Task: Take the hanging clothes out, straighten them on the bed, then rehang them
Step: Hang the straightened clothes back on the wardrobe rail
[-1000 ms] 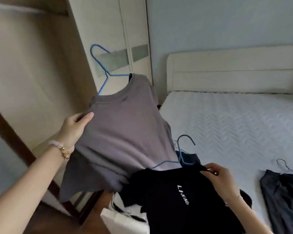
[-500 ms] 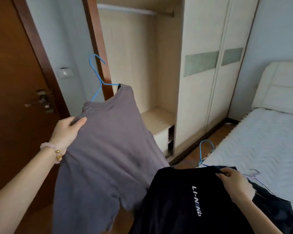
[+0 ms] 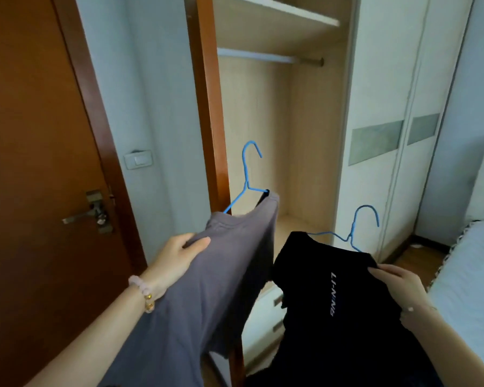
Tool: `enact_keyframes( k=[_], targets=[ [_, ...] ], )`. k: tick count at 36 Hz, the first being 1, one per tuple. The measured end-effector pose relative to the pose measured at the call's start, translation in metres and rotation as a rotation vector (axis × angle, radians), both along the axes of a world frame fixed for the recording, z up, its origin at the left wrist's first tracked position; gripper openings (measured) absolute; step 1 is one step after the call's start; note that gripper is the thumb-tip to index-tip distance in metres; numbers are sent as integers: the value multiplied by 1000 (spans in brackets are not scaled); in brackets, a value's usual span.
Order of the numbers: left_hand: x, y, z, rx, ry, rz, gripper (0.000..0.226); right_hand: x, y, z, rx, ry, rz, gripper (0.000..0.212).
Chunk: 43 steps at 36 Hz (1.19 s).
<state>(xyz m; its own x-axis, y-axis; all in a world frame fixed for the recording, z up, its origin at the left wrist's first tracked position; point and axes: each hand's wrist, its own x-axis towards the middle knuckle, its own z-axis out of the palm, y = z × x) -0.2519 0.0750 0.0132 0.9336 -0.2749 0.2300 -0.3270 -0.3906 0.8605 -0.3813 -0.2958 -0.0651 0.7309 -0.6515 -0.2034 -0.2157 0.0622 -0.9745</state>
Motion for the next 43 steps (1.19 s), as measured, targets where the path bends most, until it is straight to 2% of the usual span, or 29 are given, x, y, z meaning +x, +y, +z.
enact_keyframes(
  k=[4,7,8,9,11,13,15,21,24,29,33,34,36,37,39,43],
  targets=[
    [45,-32,-10,-129,118,-45,27,42,-22,9,251,-5,34,13],
    [75,-63,-9,-219,203,-67,15,77,-38,12,302,-10,100,16],
    [85,-75,-8,-249,226,-83,13,93,-46,12,273,-13,107,17],
    [95,-87,-5,-264,245,-100,20,107,-53,15,243,-12,120,18],
    [117,-108,-6,-252,276,-149,49,139,-63,19,176,19,133,18],
    [139,-131,-6,-216,311,-181,55,168,-69,22,94,36,147,19],
    [157,-152,-5,-192,330,-201,54,193,-73,21,30,24,160,20],
    [204,-197,-2,-269,339,-180,47,241,-87,21,16,28,142,20],
    [228,-212,7,-306,337,-180,15,261,-100,23,-48,-9,132,18],
    [278,-238,27,-427,269,-192,7,303,-119,44,-163,-93,122,18],
    [307,-260,41,-472,203,-201,10,332,-125,65,-192,-172,125,19],
    [312,-264,45,-480,186,-204,11,338,-123,74,-190,-199,128,24],
    [323,-273,51,-491,157,-198,13,352,-126,85,-201,-241,145,55],
    [329,-278,52,-492,140,-188,14,358,-127,91,-209,-251,153,54],
    [337,-286,54,-489,118,-183,15,372,-129,99,-241,-253,179,24],
    [356,-298,56,-518,134,-166,29,405,-133,103,-242,-264,175,19]
  ],
)
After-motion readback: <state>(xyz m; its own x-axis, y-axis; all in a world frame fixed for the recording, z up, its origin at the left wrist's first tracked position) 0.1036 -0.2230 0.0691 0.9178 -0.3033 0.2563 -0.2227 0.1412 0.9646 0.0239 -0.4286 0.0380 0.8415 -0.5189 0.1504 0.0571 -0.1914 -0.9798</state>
